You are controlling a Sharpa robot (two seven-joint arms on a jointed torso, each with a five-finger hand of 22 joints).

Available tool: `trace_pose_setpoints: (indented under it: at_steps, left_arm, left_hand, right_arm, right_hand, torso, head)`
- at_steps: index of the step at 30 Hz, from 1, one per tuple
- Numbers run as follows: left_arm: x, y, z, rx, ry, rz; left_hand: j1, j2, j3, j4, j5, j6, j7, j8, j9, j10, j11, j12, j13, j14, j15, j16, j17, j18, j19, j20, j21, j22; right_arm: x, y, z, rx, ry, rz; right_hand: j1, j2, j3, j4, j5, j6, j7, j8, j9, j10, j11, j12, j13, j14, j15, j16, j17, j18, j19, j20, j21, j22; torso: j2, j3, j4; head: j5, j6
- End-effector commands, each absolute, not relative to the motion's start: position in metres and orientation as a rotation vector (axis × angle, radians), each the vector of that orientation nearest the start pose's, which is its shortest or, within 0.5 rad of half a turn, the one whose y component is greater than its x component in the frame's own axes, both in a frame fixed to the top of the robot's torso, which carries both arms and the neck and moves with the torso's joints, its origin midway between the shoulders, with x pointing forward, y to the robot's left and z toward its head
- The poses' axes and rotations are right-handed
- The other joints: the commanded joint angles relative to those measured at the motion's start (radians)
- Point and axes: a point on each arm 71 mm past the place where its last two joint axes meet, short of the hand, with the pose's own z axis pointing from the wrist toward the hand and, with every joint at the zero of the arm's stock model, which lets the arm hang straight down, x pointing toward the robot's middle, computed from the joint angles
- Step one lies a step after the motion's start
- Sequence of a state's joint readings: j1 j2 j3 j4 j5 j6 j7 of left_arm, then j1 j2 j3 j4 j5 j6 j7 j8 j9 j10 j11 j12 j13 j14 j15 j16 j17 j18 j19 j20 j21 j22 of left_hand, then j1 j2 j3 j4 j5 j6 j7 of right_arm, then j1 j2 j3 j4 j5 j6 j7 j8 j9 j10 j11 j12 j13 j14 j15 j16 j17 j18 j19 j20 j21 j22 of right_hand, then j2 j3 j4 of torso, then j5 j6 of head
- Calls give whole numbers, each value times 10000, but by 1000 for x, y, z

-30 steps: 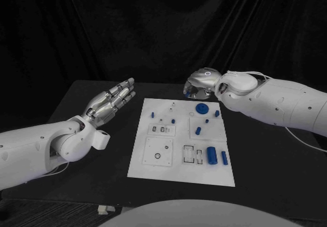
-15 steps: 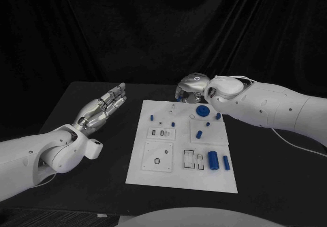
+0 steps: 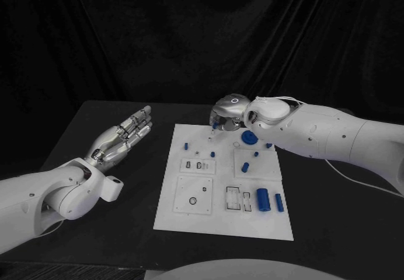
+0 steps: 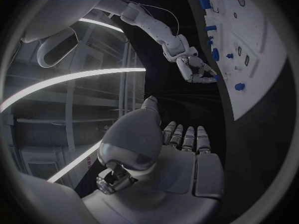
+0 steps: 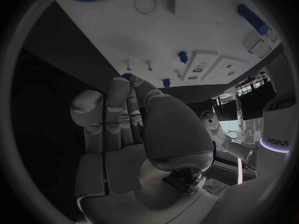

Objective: Assemble the parts on the task board

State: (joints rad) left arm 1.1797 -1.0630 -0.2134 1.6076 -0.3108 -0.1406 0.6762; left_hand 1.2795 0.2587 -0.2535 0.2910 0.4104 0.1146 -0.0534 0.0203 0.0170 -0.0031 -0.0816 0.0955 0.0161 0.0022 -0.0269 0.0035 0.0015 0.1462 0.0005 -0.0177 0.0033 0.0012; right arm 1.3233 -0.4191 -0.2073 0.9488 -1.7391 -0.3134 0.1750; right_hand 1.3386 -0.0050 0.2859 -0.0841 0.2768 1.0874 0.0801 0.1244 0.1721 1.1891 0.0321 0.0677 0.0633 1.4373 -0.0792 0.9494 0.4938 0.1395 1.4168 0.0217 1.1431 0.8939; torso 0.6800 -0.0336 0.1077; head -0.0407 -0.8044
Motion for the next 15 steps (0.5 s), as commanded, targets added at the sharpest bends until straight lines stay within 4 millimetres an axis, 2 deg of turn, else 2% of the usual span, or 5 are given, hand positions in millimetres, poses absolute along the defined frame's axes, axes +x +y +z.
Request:
trace_pose_setpoints:
  at_steps: [1,6,15]
  left_arm:
    - [423,274,-204,-5929,13535,-17190]
    - [423,273,-205,-5975,13640,-17244]
    - [422,273,-205,-6049,13816,-17377]
  left_hand:
    - [108,14,32,14,76,69,81,-13,21,9,18,-44,-12,-22,-547,-35,-15,-62,-5,52,-33,-12]
    - [130,49,42,16,136,140,150,-2,31,11,80,-54,-13,-22,-472,-35,-15,-99,-5,91,-33,-12]
    - [159,136,66,19,324,272,306,18,47,18,249,-33,-8,-22,-338,-35,-15,-159,-5,169,-33,-12]
  right_arm:
    - [569,-128,-198,-7323,15430,4673]
    - [569,-127,-201,-7317,15508,4655]
    - [571,-125,-202,-7275,15546,4568]
  right_hand:
    - [-42,-78,65,1,-44,-76,-9,-59,-5,-66,32,-52,2,-16,35,15,-14,-153,-22,38,68,20]
    - [-43,-97,83,14,-54,-89,-4,-71,-3,-76,37,-53,2,-15,38,24,3,-154,-25,41,75,34]
    - [-8,-127,153,28,-44,-117,3,-97,6,-106,50,-56,2,-22,45,15,-3,-161,-31,48,97,81]
  torso:
    - [0,-20,4]
    - [-37,-28,5]
    - [-26,-17,18]
  head:
    - [15,-33]
    - [50,-135]
    - [98,-145]
